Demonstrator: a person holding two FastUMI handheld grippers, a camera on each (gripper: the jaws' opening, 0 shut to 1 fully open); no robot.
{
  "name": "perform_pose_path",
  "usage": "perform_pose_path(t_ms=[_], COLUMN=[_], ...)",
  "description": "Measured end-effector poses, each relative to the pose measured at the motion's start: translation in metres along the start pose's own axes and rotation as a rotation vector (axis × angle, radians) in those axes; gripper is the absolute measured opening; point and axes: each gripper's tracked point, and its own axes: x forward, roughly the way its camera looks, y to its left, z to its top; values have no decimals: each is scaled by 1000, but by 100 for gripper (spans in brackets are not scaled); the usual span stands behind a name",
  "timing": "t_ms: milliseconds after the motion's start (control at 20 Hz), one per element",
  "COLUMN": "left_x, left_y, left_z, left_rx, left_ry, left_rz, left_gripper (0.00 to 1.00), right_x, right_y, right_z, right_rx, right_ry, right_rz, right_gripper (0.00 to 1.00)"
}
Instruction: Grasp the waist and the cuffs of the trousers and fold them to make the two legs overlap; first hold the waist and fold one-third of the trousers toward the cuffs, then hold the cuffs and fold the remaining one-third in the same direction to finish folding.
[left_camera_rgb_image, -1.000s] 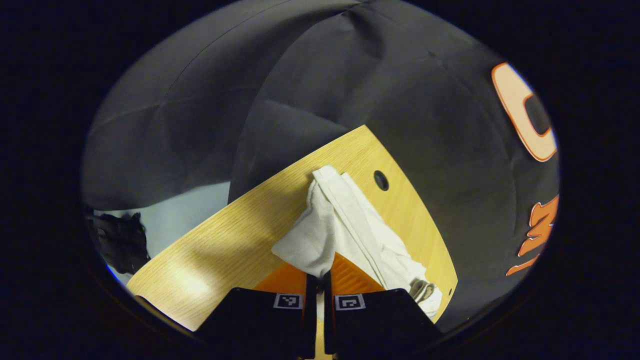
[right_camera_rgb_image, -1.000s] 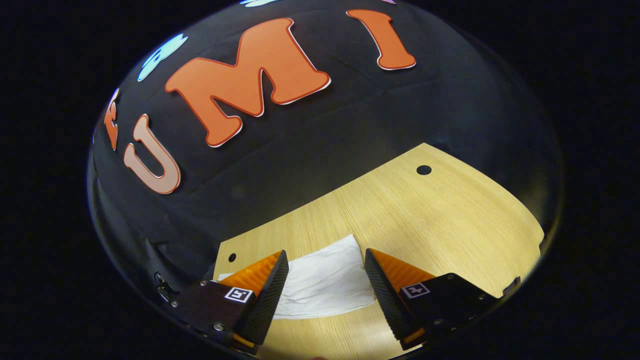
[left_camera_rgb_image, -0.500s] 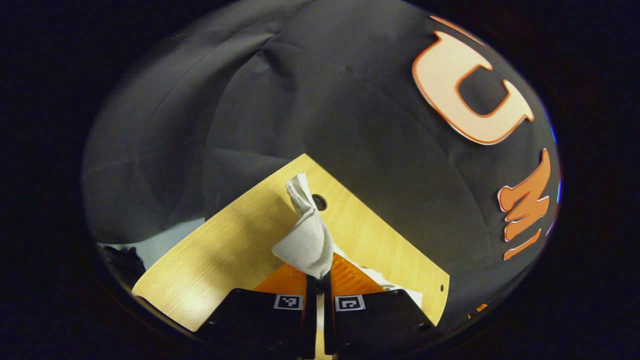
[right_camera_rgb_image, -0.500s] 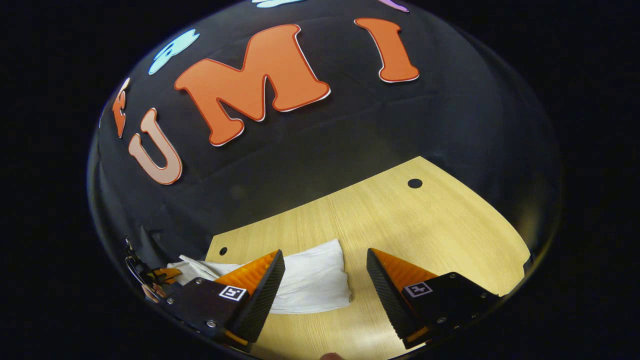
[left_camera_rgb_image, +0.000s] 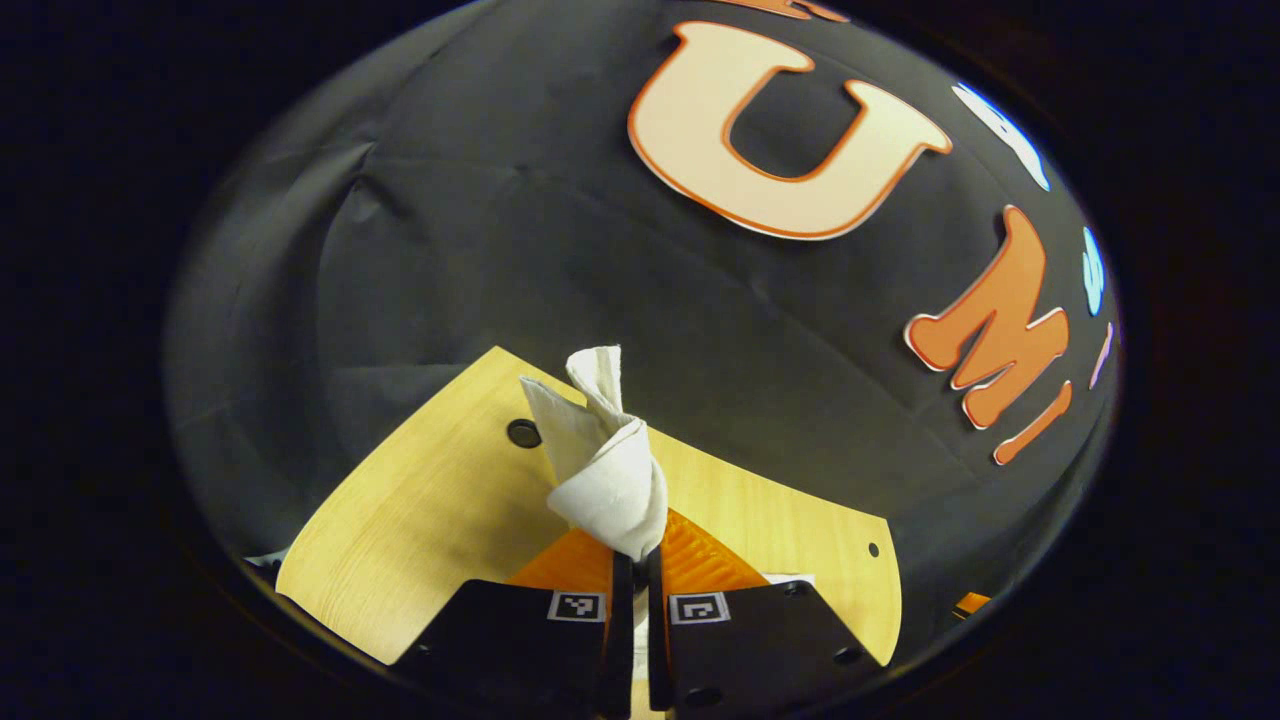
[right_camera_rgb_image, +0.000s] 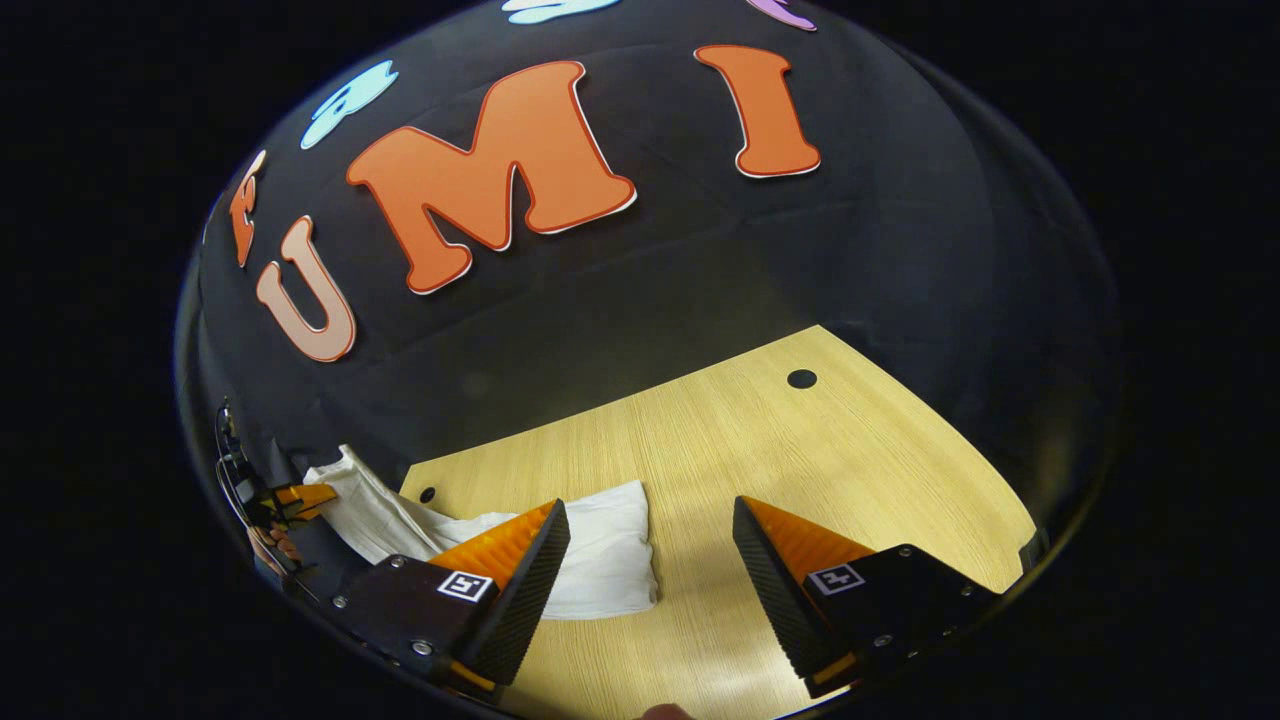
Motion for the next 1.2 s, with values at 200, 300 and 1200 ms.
perform_pose_path(t_ms=[200, 300, 1200], left_x=[11, 20, 72], left_y=[-45, -71, -279], left_z=[-5, -12, -224], left_rx=[26, 61, 304], left_ry=[9, 16, 384], left_rz=[-47, -67, -300], left_gripper=[7, 10, 10], right_x=[-2, -6, -18], right_y=[-25, -31, -108], right_z=[-10, -12, -33], right_rx=[-14, -21, 94], right_ry=[10, 10, 38], right_rz=[-42, -49, -92], right_gripper=[99, 99, 98])
